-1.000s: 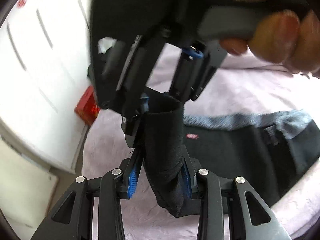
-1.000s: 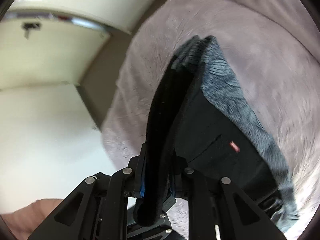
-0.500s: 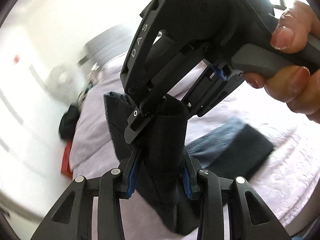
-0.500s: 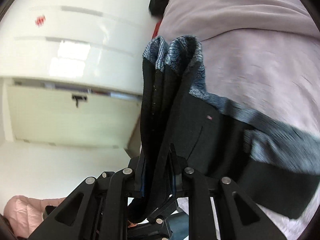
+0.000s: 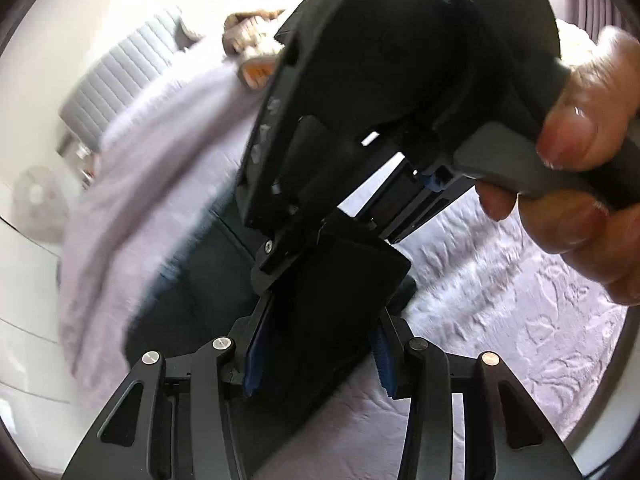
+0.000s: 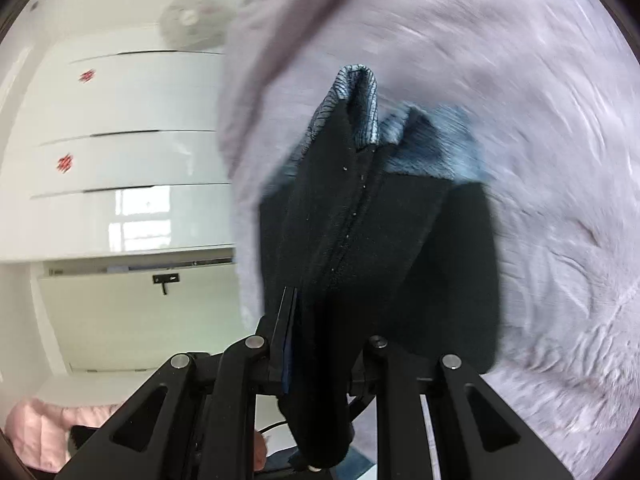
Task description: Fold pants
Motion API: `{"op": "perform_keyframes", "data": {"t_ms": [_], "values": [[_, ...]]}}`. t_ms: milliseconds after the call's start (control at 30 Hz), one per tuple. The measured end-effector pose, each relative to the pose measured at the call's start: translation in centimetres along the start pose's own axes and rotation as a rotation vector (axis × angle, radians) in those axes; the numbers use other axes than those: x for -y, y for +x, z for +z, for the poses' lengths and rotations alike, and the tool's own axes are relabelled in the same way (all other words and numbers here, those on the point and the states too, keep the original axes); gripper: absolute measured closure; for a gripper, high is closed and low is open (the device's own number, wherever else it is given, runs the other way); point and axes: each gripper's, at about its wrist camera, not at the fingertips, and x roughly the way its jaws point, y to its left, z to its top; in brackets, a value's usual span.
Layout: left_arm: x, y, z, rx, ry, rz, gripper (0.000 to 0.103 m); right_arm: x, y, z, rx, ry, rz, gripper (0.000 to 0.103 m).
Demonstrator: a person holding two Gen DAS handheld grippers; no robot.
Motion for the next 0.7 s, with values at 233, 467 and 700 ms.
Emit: {"op": "perform_keyframes", "data": {"t_ms": [233, 467, 700], "values": [[-2.5, -3.5, -2.8, -0.004, -0.05, -0.081, 0.052, 2.2, 0.1, -0.1, 0.064, 0.078, -0.108, 0.07], [-13.4, -3.1, -6.4, -0.066, -0.412, 0.054, 0.018, -2.6, -3.8, -1.9, 0.221, -0.037, -0.318, 0.069], [-18.6, 2.3, -9.0, -0.225, -0.597, 0.082, 0.018, -6.1, -1.1, -2.7, 0.233, -0.135, -0.442, 0.069]]}}
